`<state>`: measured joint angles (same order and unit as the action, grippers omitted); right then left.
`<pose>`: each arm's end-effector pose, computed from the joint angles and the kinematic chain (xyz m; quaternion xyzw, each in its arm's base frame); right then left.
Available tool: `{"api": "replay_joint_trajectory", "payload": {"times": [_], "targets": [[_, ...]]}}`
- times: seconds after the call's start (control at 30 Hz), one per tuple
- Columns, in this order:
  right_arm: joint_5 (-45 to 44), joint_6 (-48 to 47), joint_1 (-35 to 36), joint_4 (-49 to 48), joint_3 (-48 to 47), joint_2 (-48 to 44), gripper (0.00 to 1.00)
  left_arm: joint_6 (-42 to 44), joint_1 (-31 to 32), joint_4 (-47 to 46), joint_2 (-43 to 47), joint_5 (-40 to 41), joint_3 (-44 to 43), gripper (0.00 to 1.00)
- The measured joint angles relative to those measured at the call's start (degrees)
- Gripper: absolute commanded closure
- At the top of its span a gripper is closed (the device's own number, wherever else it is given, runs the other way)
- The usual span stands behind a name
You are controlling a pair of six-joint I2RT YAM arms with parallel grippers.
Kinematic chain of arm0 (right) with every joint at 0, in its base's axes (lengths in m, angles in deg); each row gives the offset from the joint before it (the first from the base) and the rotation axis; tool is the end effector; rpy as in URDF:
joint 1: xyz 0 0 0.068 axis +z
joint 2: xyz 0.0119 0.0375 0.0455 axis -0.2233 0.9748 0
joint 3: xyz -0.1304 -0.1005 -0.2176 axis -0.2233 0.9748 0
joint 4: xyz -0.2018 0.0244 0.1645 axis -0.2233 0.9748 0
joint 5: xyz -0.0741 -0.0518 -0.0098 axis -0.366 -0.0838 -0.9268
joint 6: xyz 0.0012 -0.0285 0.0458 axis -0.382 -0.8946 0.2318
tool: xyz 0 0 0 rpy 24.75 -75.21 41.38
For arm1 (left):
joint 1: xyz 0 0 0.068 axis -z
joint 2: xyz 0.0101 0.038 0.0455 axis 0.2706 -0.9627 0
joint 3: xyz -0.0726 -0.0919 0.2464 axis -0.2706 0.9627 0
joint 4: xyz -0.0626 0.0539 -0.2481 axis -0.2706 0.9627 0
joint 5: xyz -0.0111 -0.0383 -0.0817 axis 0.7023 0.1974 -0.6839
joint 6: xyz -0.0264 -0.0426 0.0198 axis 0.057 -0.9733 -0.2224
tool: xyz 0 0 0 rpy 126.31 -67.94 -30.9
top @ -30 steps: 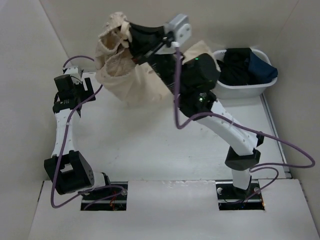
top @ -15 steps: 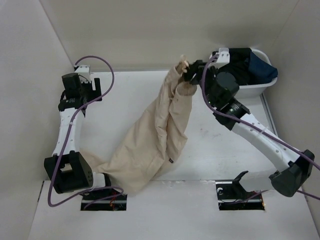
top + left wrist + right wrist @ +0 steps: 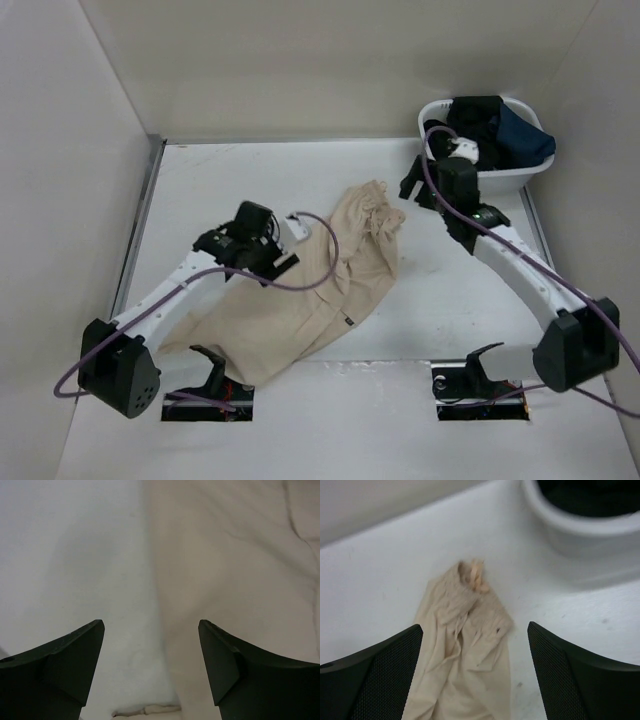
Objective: Fold and stack the trousers
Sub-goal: Flatten the trousers out
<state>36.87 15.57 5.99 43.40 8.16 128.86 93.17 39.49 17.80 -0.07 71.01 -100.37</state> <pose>0.2837 0.0873 0.3351 0.1302 0.8171 0.1146 0.5498 0.2260 -0.1005 0.2747 0.4265 0.8395 0.0069 0.3367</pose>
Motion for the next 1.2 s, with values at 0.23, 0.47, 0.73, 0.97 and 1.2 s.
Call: {"api": "replay_joint_trajectory", "payload": {"times": [0.23, 0.47, 0.73, 0.97, 1.2], "targets": [[2.3, 4.9, 3.5, 0.5, 0.2, 19.8, 0.16, -0.5, 13.5, 5.9, -2.2, -1.5, 6.5, 0.24], [4.8, 10.4, 3.3, 0.5, 0.5, 29.5, 0.66, -3.0, 23.4, -0.9, -13.4, -4.4, 3.7, 0.47], [4.2, 13.9, 1.0, -0.5, 9.1, 21.3, 1.0, -4.5, 23.8, -7.1, -20.0, -3.3, 5.8, 0.95], [0.9, 14.7, -3.0, 5.1, 18.0, -0.1, 1.0, -4.4, 6.9, -2.1, -16.1, -4.2, -6.6, 0.84], [-0.7, 14.4, -7.0, 11.0, 23.5, -14.7, 1.0, -3.7, -5.0, -1.2, -19.5, -10.1, -24.5, 0.67]]}}
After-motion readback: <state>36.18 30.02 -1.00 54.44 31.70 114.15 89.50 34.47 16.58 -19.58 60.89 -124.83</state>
